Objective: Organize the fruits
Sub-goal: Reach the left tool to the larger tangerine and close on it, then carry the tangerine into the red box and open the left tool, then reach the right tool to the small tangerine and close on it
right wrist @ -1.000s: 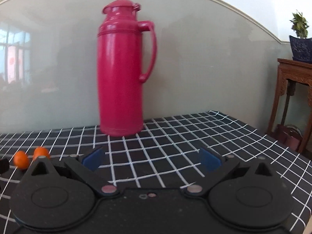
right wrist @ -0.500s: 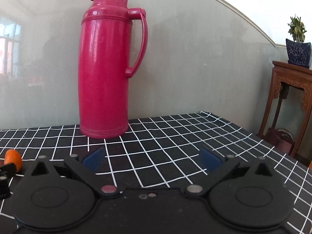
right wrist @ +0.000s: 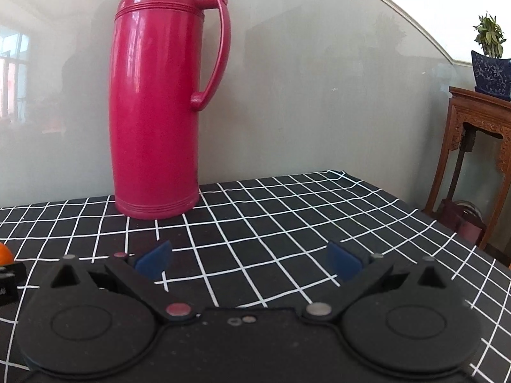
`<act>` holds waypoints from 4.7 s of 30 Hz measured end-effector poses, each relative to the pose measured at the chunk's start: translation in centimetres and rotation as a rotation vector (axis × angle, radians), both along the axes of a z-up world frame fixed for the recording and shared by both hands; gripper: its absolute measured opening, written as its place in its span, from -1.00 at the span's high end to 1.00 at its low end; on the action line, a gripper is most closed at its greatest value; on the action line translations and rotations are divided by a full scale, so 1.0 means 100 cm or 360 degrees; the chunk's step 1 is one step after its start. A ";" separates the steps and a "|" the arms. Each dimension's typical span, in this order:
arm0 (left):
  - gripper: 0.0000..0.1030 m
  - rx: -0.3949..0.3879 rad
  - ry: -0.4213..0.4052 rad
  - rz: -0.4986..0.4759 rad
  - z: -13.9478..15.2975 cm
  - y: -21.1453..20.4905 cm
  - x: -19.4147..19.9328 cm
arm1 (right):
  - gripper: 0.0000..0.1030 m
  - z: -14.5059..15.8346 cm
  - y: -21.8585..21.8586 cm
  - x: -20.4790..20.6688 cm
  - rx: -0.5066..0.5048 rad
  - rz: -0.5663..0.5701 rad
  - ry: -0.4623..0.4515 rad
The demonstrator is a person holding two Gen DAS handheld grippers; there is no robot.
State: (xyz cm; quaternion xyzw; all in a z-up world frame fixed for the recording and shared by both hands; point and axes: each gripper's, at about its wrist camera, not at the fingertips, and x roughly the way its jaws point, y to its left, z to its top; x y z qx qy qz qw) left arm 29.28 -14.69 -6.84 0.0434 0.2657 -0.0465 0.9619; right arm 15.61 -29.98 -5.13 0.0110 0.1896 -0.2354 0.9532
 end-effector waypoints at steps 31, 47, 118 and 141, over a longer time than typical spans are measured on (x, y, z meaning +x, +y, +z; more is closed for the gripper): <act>0.20 -0.0060 -0.0052 -0.0028 0.018 0.025 -0.049 | -1.00 0.007 0.013 0.001 0.0005 0.0011 0.0038; 0.20 -0.0017 -0.0197 0.0046 0.053 0.077 -0.110 | -1.00 0.039 0.068 -0.022 -0.0012 0.0192 -0.0064; -0.92 0.0018 -0.0333 0.0787 0.038 0.293 -0.163 | -0.88 0.010 0.228 -0.002 -0.0086 0.0811 0.0057; -0.92 -0.0074 -0.0251 0.0880 0.033 0.327 -0.145 | 0.31 -0.016 0.234 0.059 0.0017 0.0824 0.0308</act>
